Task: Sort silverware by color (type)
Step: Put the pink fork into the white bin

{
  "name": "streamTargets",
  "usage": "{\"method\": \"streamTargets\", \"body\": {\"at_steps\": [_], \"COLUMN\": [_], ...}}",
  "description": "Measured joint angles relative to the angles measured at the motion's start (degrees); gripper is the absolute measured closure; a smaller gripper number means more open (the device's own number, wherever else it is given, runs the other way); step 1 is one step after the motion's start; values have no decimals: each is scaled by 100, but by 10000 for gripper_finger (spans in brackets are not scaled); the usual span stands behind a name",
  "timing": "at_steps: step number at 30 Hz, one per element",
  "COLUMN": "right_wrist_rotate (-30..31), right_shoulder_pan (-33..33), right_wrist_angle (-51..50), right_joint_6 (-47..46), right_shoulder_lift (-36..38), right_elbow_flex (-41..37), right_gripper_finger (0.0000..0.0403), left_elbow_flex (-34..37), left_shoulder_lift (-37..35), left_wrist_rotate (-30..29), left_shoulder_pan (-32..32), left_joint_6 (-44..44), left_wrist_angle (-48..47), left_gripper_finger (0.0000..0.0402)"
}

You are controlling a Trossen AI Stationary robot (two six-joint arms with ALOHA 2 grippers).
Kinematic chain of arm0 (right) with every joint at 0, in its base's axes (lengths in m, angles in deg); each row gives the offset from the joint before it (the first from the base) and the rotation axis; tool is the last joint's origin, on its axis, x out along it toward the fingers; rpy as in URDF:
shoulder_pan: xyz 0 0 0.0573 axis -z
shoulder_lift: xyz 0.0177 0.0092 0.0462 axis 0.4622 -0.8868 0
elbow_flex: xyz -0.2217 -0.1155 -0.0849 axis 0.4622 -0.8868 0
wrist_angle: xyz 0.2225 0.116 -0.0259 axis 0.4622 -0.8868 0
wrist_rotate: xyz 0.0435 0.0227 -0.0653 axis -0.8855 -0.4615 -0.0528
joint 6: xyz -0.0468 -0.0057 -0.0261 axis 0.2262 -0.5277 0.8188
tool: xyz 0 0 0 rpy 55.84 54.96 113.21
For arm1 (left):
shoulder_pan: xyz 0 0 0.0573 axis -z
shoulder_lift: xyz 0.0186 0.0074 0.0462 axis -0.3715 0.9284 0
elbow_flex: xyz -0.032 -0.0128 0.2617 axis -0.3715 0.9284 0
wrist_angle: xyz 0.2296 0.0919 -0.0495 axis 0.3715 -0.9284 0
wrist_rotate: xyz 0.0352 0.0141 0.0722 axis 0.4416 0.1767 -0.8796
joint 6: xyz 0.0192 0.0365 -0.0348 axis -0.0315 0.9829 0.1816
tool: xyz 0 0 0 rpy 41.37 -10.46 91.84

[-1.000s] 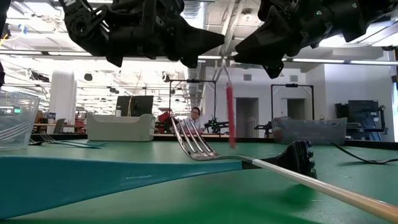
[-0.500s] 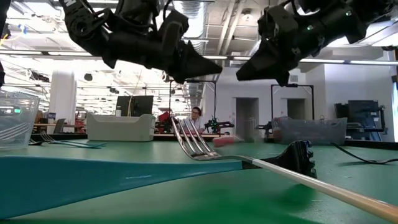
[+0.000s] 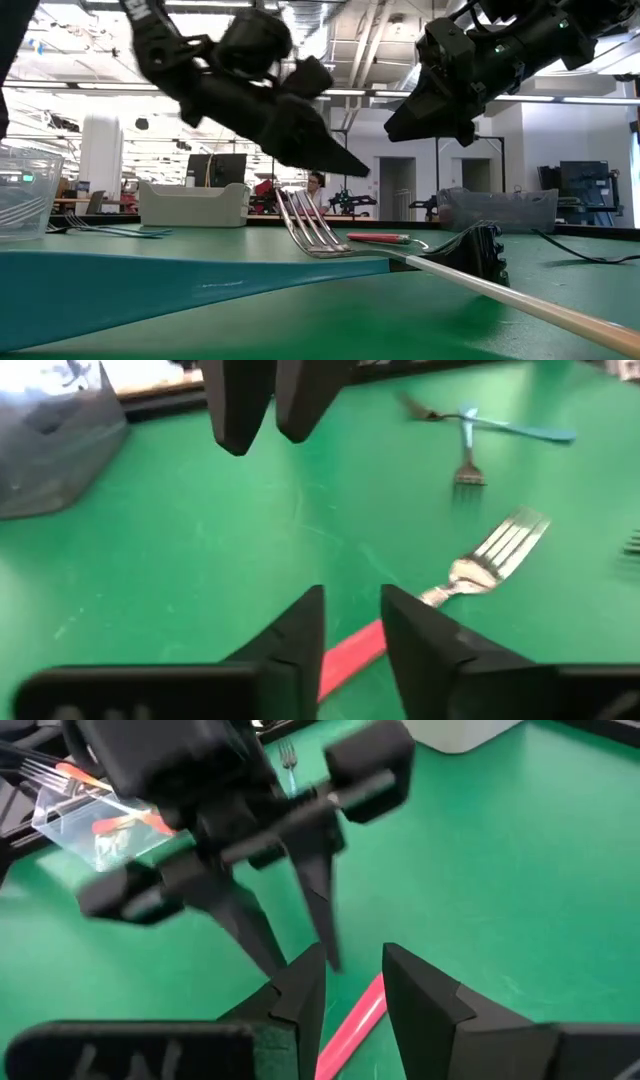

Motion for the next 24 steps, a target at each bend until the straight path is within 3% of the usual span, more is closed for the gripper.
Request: {"method": "streamTargets", "body": {"at_steps": [6, 9, 12, 18, 24], "right_wrist_rotate": [-2, -11, -9, -13, -20], "right_shoulder_pan": [-196, -290, -364, -381, -327], "right_wrist_angle": [-401, -760, -996, -1100, -1128], "right_joint_6": [-283, -491, -601, -612, -586], "right_shoulder_lift": [7, 17, 17, 19, 20], "right_elbow_flex": [-2, -2, -4, -4, -4], "right_gripper_finger": [274, 274, 274, 274, 274], "left_elbow_flex": [-1221, -1844, -2292, -2751, -2754], "left_shoulder_lift": [707, 1034, 1338, 1626, 1621], "left_wrist_rotate": [-4, 0, 60, 635, 760], "left_shoulder_pan": [-2, -27, -87, -238, -314], "left_joint_6": [779, 1275, 1426, 1431, 1323], "left_wrist_angle": [-2018, -2994, -3311, -3926, -4260], "left_gripper_finger": [228, 206, 199, 219, 302]}}
